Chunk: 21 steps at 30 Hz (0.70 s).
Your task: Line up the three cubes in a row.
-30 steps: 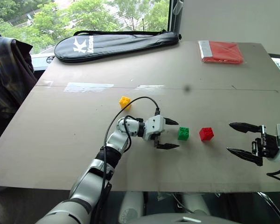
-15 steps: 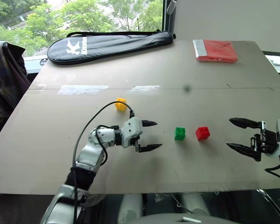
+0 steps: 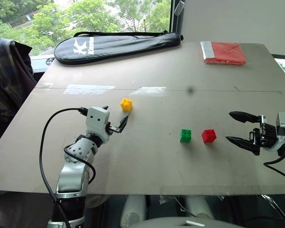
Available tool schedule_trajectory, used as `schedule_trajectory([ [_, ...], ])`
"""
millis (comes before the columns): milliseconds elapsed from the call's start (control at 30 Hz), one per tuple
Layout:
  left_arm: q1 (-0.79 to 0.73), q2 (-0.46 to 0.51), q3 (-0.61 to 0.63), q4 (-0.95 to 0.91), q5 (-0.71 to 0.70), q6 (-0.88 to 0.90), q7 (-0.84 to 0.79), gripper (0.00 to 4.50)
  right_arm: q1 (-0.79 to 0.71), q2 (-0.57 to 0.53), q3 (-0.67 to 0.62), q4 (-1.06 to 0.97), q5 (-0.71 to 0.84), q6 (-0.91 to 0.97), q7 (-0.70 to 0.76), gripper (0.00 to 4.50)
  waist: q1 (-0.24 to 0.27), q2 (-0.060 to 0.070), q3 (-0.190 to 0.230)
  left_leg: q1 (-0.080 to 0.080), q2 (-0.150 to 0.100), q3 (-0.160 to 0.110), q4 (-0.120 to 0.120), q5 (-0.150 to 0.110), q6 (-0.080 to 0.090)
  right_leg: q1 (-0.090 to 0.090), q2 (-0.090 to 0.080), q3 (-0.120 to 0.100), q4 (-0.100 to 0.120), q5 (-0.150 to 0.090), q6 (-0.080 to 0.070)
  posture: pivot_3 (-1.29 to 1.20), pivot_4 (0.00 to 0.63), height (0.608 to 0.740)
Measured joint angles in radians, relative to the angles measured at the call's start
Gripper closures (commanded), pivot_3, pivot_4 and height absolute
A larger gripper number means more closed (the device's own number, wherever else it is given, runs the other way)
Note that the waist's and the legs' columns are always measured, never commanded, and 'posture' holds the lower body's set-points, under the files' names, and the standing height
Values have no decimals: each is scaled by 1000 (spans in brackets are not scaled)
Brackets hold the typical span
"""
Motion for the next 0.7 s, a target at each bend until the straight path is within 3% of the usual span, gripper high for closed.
schedule_trajectory([
  [300, -179, -14, -88, 295, 65, -63, 21, 22, -6, 7, 6, -17, -2, 16, -17, 0, 9, 0, 0, -2, 0, 1, 0, 0, 0, 0, 0, 0, -2, 1, 2, 0, 150, 708],
  [567, -241, -14, -128, 377, 90, -101, 13, 22, 9, 8, 5, -28, -2, 16, -23, 0, 8, 0, 0, -1, 0, 2, 0, 0, 0, 0, -1, 1, -1, 1, 2, 0, 150, 708],
  [700, -247, -25, -143, 377, 98, -102, 14, 1184, 9, 8, 5, -28, -2, 16, -23, 0, 10, 0, 0, -1, -1, 2, 0, 0, 0, 0, -1, 0, -1, 1, 2, 0, 150, 708],
])
